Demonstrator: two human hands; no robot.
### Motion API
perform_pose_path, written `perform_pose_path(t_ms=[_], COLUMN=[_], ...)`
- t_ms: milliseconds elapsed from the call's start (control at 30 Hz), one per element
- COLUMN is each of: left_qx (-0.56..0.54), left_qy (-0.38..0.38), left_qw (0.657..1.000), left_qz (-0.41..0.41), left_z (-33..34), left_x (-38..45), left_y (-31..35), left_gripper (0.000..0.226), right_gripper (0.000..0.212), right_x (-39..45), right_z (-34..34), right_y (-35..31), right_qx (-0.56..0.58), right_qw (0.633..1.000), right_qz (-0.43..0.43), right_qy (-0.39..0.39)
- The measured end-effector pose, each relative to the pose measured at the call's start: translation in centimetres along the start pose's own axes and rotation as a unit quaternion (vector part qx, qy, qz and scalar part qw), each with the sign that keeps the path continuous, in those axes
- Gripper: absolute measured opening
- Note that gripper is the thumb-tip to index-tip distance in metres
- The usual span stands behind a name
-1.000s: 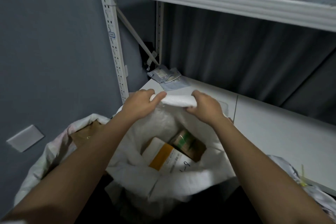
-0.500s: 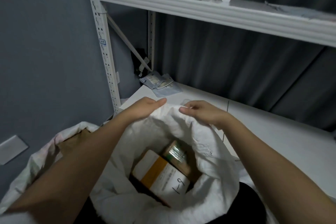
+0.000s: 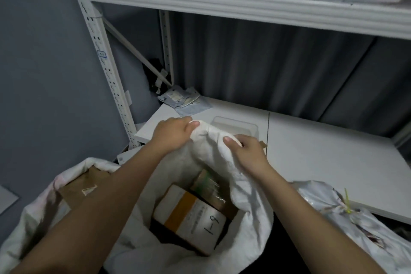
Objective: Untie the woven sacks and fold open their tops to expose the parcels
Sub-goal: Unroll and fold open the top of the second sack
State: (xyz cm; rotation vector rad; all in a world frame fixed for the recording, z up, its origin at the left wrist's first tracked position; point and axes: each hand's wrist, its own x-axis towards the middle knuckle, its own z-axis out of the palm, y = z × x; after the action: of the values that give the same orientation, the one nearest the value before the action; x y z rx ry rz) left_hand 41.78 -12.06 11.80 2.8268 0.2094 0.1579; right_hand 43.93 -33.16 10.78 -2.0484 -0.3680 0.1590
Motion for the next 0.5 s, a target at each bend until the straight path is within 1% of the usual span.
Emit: perform_pose_path(t_ms=[33,67,100,133,167,200,233,300,333,367,433,467,500], left_qx=[0.006,-0.013,-0.043,-0.068,-0.076,-0.07,-0.063,-0.054,-0.053,-0.046,-0.015,-0.013,-0.025], left_qy=[0.008,0.007,-0.002,-0.009,-0.013,-0.016,-0.015,-0.014,-0.007,0.006,0.061,0.094,0.127], left_qw=[0.999,0.995,0.989,0.983,0.981,0.982,0.985,0.989,0.991,0.992,0.995,0.994,0.991], left_qz=[0.044,0.097,0.139,0.168,0.18,0.173,0.162,0.138,0.125,0.113,0.079,0.056,0.028], left_z=[0.2,0.6,0.8,1.2,1.5,1.6,1.7,1.7,1.8,2.0,2.2,2.6,2.7], left_x=[-0.4,-1.0,-1.7,-2.0,-2.0,-1.6,-1.0,0.2,0.9,1.5,1.7,1.3,0.4], left_y=[0.6,1.4,2.4,3.1,3.6,3.9,4.2,4.1,4.0,4.0,4.4,5.0,5.6], left_gripper=[0.041,0.043,0.044,0.043,0.037,0.03,0.026,0.026,0.027,0.028,0.029,0.029,0.029], right_gripper=[0.03,0.029,0.028,0.029,0.031,0.03,0.028,0.027,0.027,0.023,0.013,0.015,0.016], right_x=[-0.1,0.0,-0.2,-0.3,-0.5,-0.7,-1.0,-1.9,-2.4,-3.0,-3.4,-3.2,-2.7], right_z=[0.1,0.2,0.2,0.2,-0.1,-0.4,-0.8,-1.5,-1.5,-1.3,-0.5,-0.3,-0.4], right_y=[-0.1,-0.1,-0.5,-0.4,-0.4,0.0,0.3,1.0,1.7,2.2,3.0,3.1,3.0], right_qx=[0.06,0.158,0.274,0.36,0.401,0.39,0.343,0.177,0.109,0.072,0.076,0.103,0.162], right_qw=[0.998,0.984,0.952,0.916,0.895,0.901,0.924,0.977,0.99,0.995,0.995,0.991,0.979], right_qz=[0.029,0.079,0.13,0.159,0.168,0.163,0.15,0.114,0.089,0.07,0.067,0.088,0.125], right_qy=[0.021,0.007,-0.039,-0.076,-0.101,-0.099,-0.076,-0.018,-0.004,0.0,0.009,0.018,0.012])
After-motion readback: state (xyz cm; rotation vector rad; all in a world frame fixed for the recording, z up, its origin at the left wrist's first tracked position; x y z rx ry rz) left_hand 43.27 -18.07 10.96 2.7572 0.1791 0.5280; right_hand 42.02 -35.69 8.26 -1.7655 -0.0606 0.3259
